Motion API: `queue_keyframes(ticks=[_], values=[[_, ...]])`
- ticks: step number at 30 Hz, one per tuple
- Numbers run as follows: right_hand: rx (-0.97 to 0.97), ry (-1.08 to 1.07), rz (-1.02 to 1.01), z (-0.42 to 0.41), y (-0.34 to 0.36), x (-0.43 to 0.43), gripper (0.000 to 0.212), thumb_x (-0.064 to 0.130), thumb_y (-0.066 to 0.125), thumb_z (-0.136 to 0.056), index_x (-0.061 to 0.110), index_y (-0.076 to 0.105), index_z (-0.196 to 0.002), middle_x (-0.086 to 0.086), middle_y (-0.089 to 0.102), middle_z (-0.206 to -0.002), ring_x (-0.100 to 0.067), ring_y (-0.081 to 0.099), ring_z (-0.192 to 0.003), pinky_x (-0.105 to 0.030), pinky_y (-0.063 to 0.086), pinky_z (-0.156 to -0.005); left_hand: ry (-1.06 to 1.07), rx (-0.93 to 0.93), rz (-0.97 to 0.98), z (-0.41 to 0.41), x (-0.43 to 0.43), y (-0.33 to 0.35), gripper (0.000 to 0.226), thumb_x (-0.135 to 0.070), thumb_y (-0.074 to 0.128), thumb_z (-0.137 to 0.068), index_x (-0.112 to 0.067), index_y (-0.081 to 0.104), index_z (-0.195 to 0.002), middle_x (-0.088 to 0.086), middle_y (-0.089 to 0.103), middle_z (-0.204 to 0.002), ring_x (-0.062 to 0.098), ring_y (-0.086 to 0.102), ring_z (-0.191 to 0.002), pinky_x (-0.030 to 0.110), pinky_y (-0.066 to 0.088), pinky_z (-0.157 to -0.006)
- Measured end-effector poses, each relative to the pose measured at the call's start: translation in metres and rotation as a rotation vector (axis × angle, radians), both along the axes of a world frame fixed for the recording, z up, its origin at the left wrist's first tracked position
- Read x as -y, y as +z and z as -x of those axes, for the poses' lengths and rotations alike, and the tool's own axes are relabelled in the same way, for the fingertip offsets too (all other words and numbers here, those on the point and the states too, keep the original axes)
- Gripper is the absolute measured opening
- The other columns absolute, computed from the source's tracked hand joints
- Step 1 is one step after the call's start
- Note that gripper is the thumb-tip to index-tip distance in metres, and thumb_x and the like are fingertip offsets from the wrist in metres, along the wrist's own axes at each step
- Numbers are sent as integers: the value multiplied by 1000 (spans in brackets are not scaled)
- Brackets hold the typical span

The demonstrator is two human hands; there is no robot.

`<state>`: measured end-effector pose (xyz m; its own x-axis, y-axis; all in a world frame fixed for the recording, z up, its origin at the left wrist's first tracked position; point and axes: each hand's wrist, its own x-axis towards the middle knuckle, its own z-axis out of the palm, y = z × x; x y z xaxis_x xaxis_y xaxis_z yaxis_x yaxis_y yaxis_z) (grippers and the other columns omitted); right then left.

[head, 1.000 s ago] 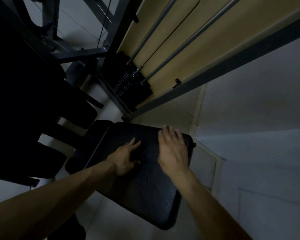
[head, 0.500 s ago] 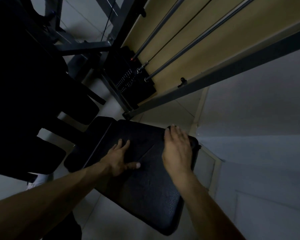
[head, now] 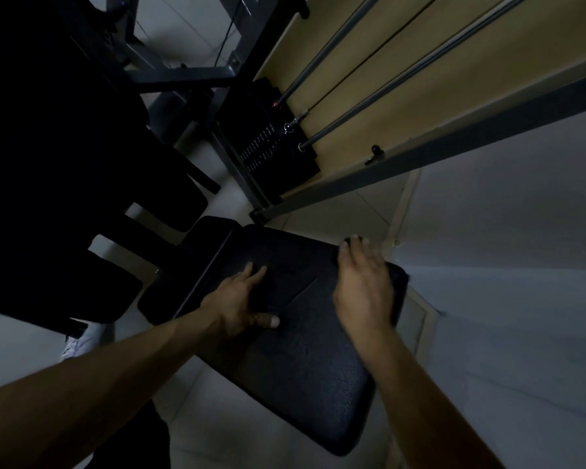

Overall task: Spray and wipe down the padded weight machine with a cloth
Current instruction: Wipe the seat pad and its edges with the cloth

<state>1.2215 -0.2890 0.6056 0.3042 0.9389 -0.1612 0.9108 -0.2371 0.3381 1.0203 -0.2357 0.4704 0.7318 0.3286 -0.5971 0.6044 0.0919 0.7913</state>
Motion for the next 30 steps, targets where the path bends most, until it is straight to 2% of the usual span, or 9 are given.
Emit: queue_keyframes(ticks=[4,7,9,14,17,21,23,26,30], values=[[-216,218,219,65,-36,25,72,7,82,-71,-1,60,-139,-24,52,-150,-39,53,-138,-50,40,-117,35,-42,3,8,2,-4,166,-108,49,-25,-27,6,-164,-1,-7,-171,28,5,-157,45,17,-127],[-273,368,277,56,-10,44,56,9,74,-76,8,68,-132,-14,60,-145,-29,60,-132,-44,43,-112,34,-124,63,16,2,-8,167,-102,59,-29,-24,-2,-164,4,-13,-170,32,-2,-157,47,12,-127],[-192,364,200,26,12,43,55,4,62,-75,8,71,-129,-13,63,-142,-30,63,-129,-48,45,-109,31,-113,111,18,1,-8,172,-103,56,-24,-25,-5,-163,3,-16,-170,33,-6,-157,49,10,-128],[7,58,-7,-15,7,3,60,-16,65,-76,-5,62,-135,-26,56,-144,-44,58,-131,-59,46,-110,21,-87,118,19,0,-8,173,-104,55,-22,-25,-7,-163,2,-19,-169,34,-8,-156,50,9,-127],[-27,34,43,27,-32,-11,59,-7,60,-81,-6,57,-140,-29,50,-149,-42,50,-139,-53,42,-116,25,-71,91,20,2,-13,169,-104,54,-26,-26,-6,-163,2,-18,-169,33,-7,-157,51,10,-127],[-233,243,306,69,-47,8,71,6,72,-82,0,49,-149,-22,38,-161,-37,39,-149,-47,29,-124,50,-60,51,27,4,-23,173,-109,47,-19,-27,0,-164,0,-11,-171,28,0,-158,48,14,-127],[-276,343,375,62,-28,21,71,5,79,-75,4,58,-143,-18,48,-155,-33,49,-143,-45,33,-119,49,-75,31,31,4,-27,168,-107,50,-25,-27,1,-164,0,-9,-171,28,2,-157,46,14,-127],[-157,323,223,22,-4,20,66,-3,82,-69,4,68,-133,-17,60,-143,-34,61,-130,-51,38,-112,47,-95,44,34,0,-28,172,-108,51,-20,-28,2,-164,0,-11,-171,30,-2,-157,49,12,-127],[-10,79,31,1,-21,-16,61,-16,72,-75,-7,62,-134,-28,57,-143,-44,58,-130,-57,40,-113,68,-85,64,36,-16,-38,173,-106,57,-20,-26,4,-164,-2,-6,-171,28,0,-157,48,13,-127]])
